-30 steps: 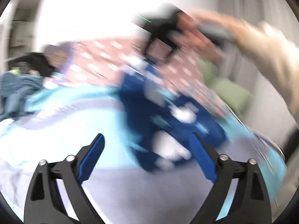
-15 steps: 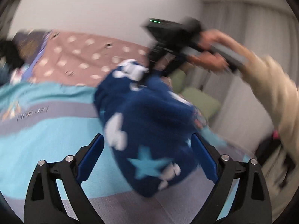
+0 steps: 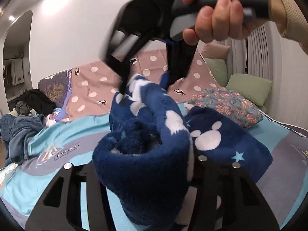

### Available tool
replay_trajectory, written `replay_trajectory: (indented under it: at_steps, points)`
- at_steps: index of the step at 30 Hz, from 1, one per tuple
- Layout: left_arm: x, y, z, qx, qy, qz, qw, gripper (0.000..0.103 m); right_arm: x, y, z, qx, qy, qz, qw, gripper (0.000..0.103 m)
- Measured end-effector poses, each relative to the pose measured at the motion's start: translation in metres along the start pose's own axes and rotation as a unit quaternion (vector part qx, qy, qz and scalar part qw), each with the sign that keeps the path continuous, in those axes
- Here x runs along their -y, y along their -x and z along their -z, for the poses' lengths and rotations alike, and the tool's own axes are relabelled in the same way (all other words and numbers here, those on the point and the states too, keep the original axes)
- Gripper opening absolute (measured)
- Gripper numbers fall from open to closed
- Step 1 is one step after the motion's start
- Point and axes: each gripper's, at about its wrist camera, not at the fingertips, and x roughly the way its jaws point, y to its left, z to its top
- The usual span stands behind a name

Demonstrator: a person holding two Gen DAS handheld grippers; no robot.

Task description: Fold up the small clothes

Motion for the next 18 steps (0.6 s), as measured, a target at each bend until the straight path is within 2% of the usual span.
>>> replay_trajectory:
  at_steps: [1, 3, 4, 7, 9, 11, 12, 13, 18]
  points:
    - [0.002, 0.001, 0.000, 0.004, -0.001, -0.001, 1.0000, 0.046, 0.001, -0.001, 0.000, -0.007, -0.003, -0.016, 1.000, 0.079]
    - [0.009, 0.009, 0.002, 0.010, -0.008, -0.013, 0.9998, 0.045, -0.003, -0.003, 0.000, -0.007, -0.002, -0.018, 1.000, 0.079]
    - [0.006, 0.019, 0.005, 0.013, -0.006, -0.019, 0.9997, 0.044, -0.008, -0.007, -0.002, -0.008, 0.006, -0.009, 1.000, 0.079]
    - [0.004, 0.016, 0.007, 0.022, 0.004, -0.031, 0.9993, 0.044, -0.018, -0.025, -0.005, -0.028, 0.025, 0.032, 0.999, 0.079]
    - [0.008, 0.017, 0.009, 0.030, 0.001, -0.039, 0.9988, 0.044, -0.019, -0.040, -0.006, -0.040, 0.017, 0.031, 0.999, 0.079]
    - [0.011, 0.019, 0.012, 0.034, -0.002, -0.045, 0.9984, 0.044, -0.018, -0.053, -0.007, -0.044, 0.007, 0.042, 0.998, 0.065]
    - [0.011, 0.020, 0.011, 0.036, -0.001, -0.049, 0.9981, 0.043, -0.018, -0.055, -0.007, -0.038, 0.002, 0.046, 0.998, 0.036]
    - [0.010, 0.020, 0.010, 0.037, -0.001, -0.050, 0.9981, 0.043, -0.018, -0.055, -0.007, -0.031, -0.001, 0.047, 0.998, 0.030]
    - [0.009, 0.031, -0.009, 0.067, -0.008, -0.052, 0.9964, 0.043, -0.022, -0.030, -0.003, -0.006, 0.010, 0.023, 1.000, 0.026]
